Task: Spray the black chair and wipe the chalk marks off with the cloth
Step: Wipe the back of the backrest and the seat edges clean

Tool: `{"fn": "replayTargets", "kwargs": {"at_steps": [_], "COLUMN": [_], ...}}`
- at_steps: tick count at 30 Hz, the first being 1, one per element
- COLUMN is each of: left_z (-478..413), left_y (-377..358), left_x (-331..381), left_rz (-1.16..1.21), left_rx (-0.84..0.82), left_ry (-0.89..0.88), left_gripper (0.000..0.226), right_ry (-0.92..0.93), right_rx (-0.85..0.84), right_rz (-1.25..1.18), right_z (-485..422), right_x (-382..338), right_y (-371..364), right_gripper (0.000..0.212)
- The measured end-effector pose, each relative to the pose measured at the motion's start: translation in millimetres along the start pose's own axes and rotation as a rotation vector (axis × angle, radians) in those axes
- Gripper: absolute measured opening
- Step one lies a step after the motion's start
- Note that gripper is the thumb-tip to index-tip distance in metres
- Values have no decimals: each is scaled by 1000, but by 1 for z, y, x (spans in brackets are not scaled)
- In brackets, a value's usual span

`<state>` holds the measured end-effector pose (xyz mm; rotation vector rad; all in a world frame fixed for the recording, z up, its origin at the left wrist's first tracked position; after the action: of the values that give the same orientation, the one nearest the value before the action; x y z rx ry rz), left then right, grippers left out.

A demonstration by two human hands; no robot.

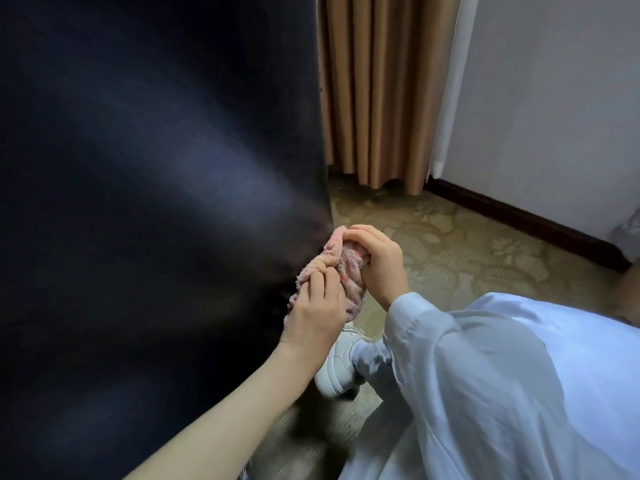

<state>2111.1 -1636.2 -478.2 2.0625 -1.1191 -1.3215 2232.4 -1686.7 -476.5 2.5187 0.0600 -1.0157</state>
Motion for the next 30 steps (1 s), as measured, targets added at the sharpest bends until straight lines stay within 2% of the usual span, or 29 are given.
{"fn": "replayTargets", "kwargs": {"at_steps": [2, 5, 9, 14, 18, 20, 21, 23, 25, 27, 30], "left_z": [10, 32, 63, 93, 107, 109, 108, 98, 79, 48, -1], "left_y": [-10, -27, -51, -75, -83, -85, -84, -79, -77, -73, -73], "left_x": [6, 18, 33, 50, 55, 58, 59, 57, 52, 46, 37], "left_rz": [-11, -1, 16, -8, -43, -48, -45, -10, -28, -64, 7], "left_rx": [-41, -154, -303, -395, -464, -493, -493, -507, -513, -448, -360], "left_ry": [-2, -6, 22, -1, -21, -65, -107, -183, -229, -225, -190], "left_gripper": [32, 44, 51, 43, 46, 52, 46, 36, 47, 48, 41], "right_ry": [-24, -91, -217, -324, -379, -384, -383, -360, -323, -310, -391], "right_rx": [-35, -175, -348, -416, -482, -510, -518, -509, -446, -364, -221], "right_rz": [-46, -47, -2, 35, 66, 72, 76, 99, 114, 113, 43], "right_z": [12, 35, 72, 104, 122, 124, 123, 113, 97, 76, 43], "right_x": [8, 23, 45, 61, 64, 63, 63, 59, 56, 60, 77], "right_y": [-7, -24, -49, -71, -79, -80, -79, -74, -65, -52, -36], "right_gripper": [45, 49, 42, 39, 39, 37, 36, 33, 37, 40, 26]}}
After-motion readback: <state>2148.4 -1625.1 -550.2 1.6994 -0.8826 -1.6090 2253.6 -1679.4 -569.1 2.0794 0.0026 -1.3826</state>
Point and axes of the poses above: each hand's wrist, its own z-axis away from the middle knuckle, its own y-axis out of the back of the hand, x = y × z, the point moved 5 cm from there along -z, towards the middle knuckle, and after that the axes turned 5 degrees about -z, right-handed, at the moved point
